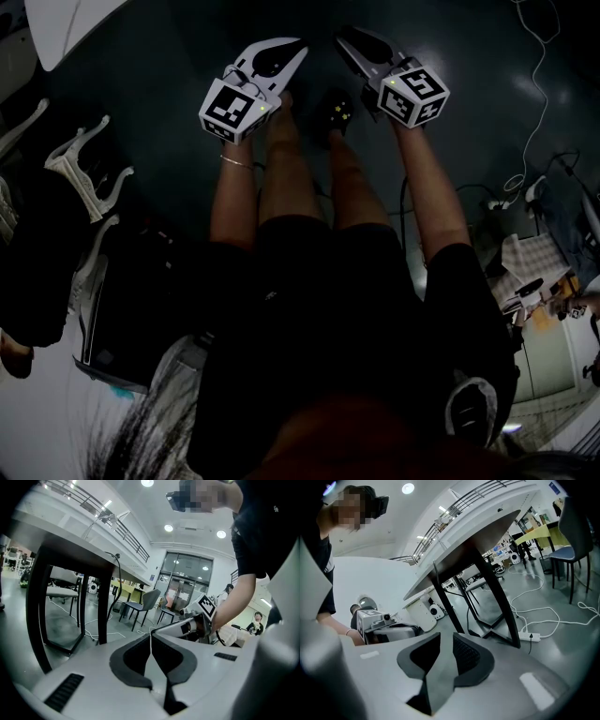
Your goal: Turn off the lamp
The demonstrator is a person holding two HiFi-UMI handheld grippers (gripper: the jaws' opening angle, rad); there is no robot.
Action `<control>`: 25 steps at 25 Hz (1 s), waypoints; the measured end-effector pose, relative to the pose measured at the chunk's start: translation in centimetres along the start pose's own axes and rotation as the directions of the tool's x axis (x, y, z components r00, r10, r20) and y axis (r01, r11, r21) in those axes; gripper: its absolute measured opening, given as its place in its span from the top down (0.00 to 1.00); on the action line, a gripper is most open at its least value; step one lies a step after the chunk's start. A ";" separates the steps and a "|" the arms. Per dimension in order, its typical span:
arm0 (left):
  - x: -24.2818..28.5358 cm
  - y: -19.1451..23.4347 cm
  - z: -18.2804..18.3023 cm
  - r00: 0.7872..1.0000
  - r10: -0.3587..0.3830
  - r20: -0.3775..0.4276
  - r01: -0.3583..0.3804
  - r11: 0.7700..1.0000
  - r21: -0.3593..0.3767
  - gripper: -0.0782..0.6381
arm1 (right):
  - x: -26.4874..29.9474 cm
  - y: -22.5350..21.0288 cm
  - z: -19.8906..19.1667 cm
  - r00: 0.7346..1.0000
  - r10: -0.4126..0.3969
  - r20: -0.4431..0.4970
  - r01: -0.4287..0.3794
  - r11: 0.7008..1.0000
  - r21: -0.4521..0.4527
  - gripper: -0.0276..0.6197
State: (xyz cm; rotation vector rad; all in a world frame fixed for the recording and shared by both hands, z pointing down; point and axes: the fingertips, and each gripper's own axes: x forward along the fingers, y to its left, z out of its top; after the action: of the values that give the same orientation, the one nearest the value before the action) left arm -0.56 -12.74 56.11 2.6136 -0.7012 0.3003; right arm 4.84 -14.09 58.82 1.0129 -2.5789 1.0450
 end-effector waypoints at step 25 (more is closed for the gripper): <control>-1.1 -0.1 0.7 0.997 0.067 -0.039 -0.066 0.997 0.032 0.87 | -0.1 2.1 2.9 0.989 0.071 0.129 -0.070 0.997 -0.014 0.95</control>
State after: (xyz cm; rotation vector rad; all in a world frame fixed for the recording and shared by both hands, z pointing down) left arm -1.40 -12.50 55.05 2.6095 -0.7765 0.3853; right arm 3.77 -14.83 55.49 1.0266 -2.7393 1.0141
